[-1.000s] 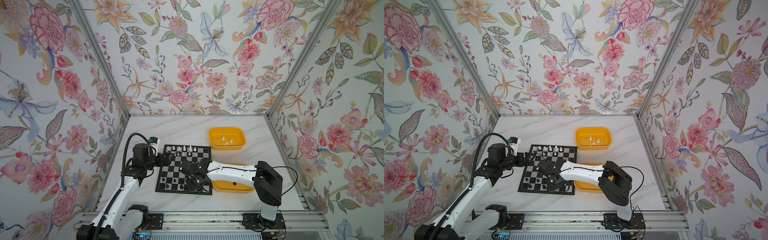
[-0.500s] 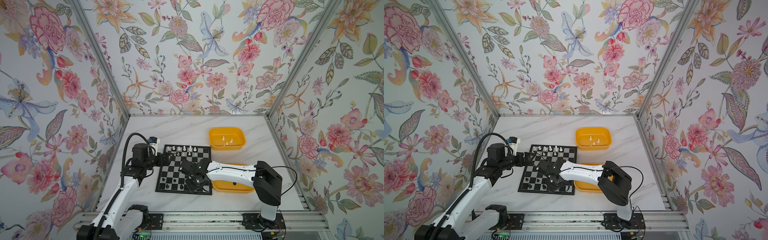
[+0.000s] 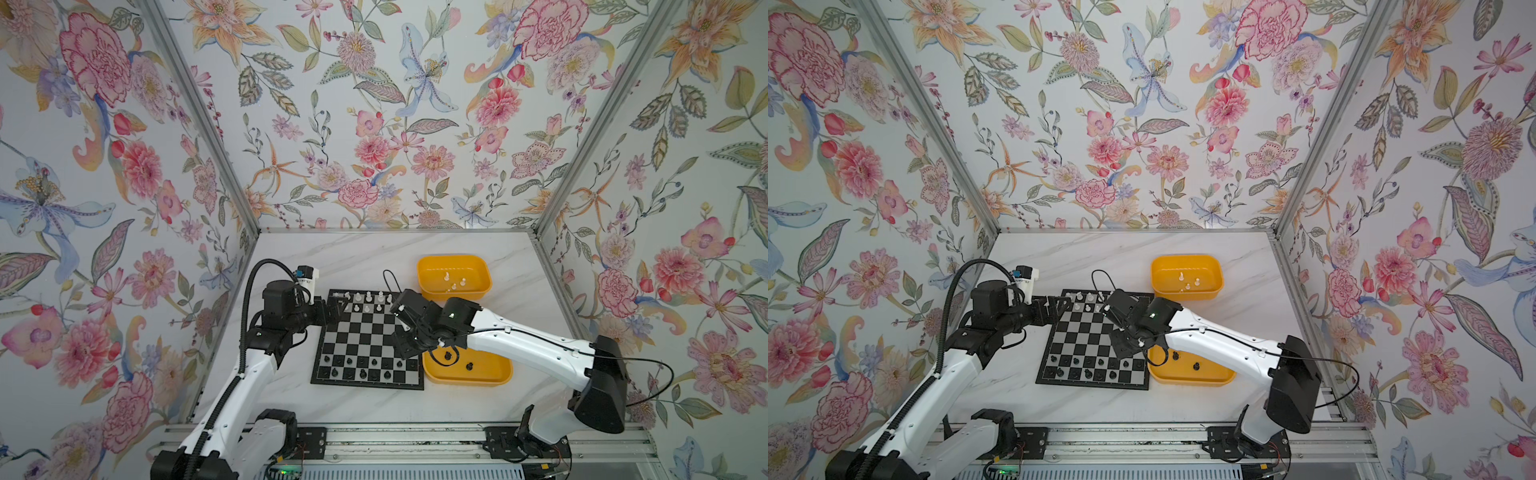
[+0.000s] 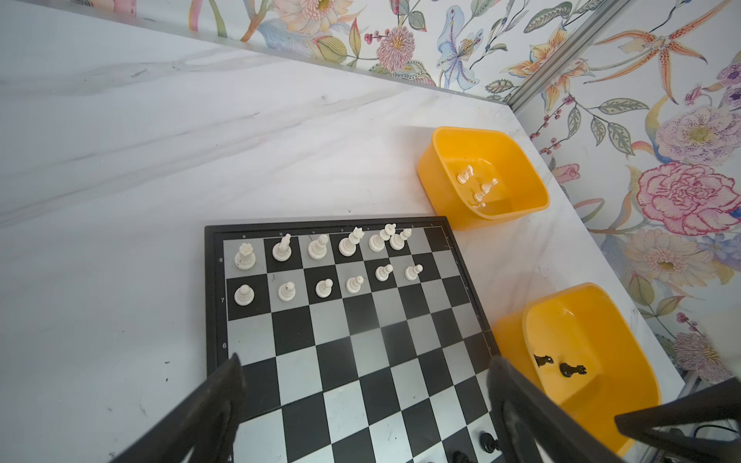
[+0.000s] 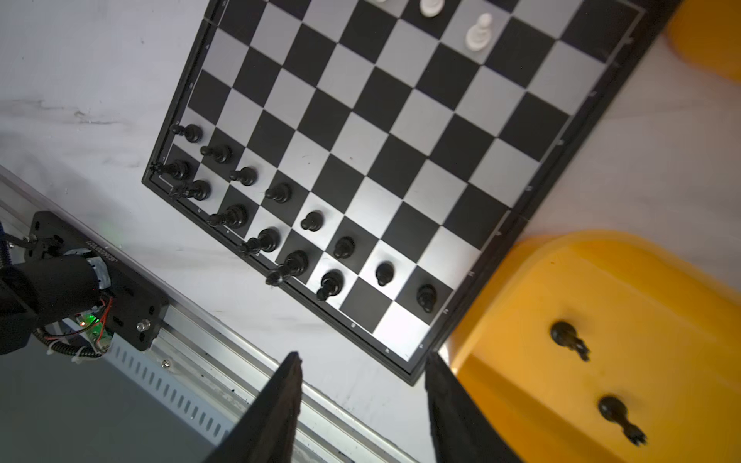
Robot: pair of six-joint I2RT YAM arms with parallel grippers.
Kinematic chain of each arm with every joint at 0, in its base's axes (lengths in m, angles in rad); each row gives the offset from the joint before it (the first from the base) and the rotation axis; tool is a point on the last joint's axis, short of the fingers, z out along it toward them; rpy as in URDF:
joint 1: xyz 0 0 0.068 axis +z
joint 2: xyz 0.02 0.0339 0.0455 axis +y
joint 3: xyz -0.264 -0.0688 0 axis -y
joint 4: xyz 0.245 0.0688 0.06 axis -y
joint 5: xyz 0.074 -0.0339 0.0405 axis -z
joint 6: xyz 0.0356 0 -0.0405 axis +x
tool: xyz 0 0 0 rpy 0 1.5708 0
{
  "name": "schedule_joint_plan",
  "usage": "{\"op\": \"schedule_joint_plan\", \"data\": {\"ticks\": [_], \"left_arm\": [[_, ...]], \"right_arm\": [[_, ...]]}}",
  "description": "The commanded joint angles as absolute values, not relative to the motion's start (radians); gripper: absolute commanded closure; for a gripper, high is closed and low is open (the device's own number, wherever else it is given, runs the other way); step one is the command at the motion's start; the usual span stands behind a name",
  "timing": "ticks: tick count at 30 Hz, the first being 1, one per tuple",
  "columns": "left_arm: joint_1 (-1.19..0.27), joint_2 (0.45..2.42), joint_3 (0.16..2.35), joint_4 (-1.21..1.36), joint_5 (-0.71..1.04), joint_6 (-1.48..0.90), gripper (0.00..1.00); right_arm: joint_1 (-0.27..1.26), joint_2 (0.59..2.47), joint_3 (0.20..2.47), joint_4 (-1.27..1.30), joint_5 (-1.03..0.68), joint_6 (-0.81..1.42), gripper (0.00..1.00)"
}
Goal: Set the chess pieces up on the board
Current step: 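Open the right gripper to release the black piece on the board, then move the left gripper over the black-piece tray while the right arm draws back beside it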
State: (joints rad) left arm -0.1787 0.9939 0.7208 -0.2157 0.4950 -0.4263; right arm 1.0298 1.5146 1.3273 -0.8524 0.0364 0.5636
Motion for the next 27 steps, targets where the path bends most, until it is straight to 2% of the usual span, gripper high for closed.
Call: {"op": "schedule_joint_plan", "data": {"ticks": [1, 5, 10, 13, 15, 16, 21, 27], "left_arm": [[-0.319, 1.048, 0.802, -0.216, 0.404, -0.393, 0.04], [-0.527, 1.162, 0.894, -0.221, 0.322, -0.354, 0.05], [-0.687, 1.304, 0.980, -0.188, 0.257, -0.360, 0.05], [-0.772, 1.394, 1.050, -0.200, 0.222, -0.345, 0.05], [-0.828, 1.453, 1.102, -0.219, 0.208, -0.326, 0.05], [-0.857, 1.484, 1.129, -0.227, 0.203, -0.312, 0.05], [-0.964, 1.647, 1.261, -0.282, 0.157, -0.250, 0.05], [-1.051, 1.811, 1.422, -0.458, 0.112, -0.072, 0.06]], "right_arm": [[0.943, 1.425, 1.228, -0.914, 0.076, 0.545, 0.49], [0.839, 1.307, 1.129, -0.939, 0.075, 0.536, 0.49], [0.713, 1.175, 1.024, -0.978, 0.055, 0.529, 0.48], [0.656, 1.110, 0.990, -1.012, 0.058, 0.527, 0.35], [0.608, 1.075, 0.981, -1.041, 0.068, 0.527, 0.18], [0.585, 1.058, 0.977, -1.055, 0.072, 0.523, 0.02], [0.456, 0.987, 0.980, -1.111, 0.050, 0.486, 0.01], [0.291, 0.924, 0.989, -1.143, -0.058, 0.419, 0.01]]}}
